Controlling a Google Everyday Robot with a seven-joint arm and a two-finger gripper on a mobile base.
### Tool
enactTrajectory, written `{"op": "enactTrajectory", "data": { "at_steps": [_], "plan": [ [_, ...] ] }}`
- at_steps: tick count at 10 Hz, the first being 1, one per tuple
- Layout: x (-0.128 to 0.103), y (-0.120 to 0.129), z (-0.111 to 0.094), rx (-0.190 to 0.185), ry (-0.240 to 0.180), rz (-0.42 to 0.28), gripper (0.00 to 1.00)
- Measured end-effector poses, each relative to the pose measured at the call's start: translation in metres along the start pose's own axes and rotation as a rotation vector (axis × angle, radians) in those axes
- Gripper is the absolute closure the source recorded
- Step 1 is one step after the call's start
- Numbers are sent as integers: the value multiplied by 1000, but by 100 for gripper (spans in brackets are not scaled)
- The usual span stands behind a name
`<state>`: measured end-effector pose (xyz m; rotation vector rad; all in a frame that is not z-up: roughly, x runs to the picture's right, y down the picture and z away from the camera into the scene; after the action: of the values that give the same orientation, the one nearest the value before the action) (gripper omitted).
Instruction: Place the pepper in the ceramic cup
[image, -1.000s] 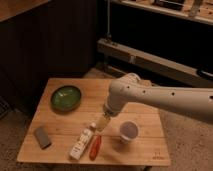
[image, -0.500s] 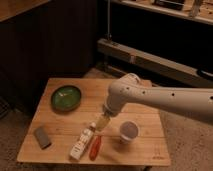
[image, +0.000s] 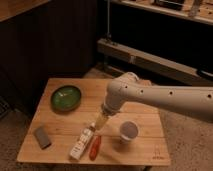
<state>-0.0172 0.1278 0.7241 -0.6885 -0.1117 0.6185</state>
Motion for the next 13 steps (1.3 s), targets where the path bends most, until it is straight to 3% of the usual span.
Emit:
{"op": "enactTrajectory", "data": {
  "at_steps": [2, 4, 6, 8, 11, 13],
  "plan": [
    [-27, -2, 8, 13, 24, 140, 17],
    [-31, -2, 7, 45, 38, 235, 17],
    [-21, -2, -2, 93, 42, 346, 17],
    [8, 1, -14, 149, 26, 495, 17],
    [29, 20, -19, 158, 9, 589, 17],
    [22, 43, -14, 147, 7, 565, 17]
  ]
}}
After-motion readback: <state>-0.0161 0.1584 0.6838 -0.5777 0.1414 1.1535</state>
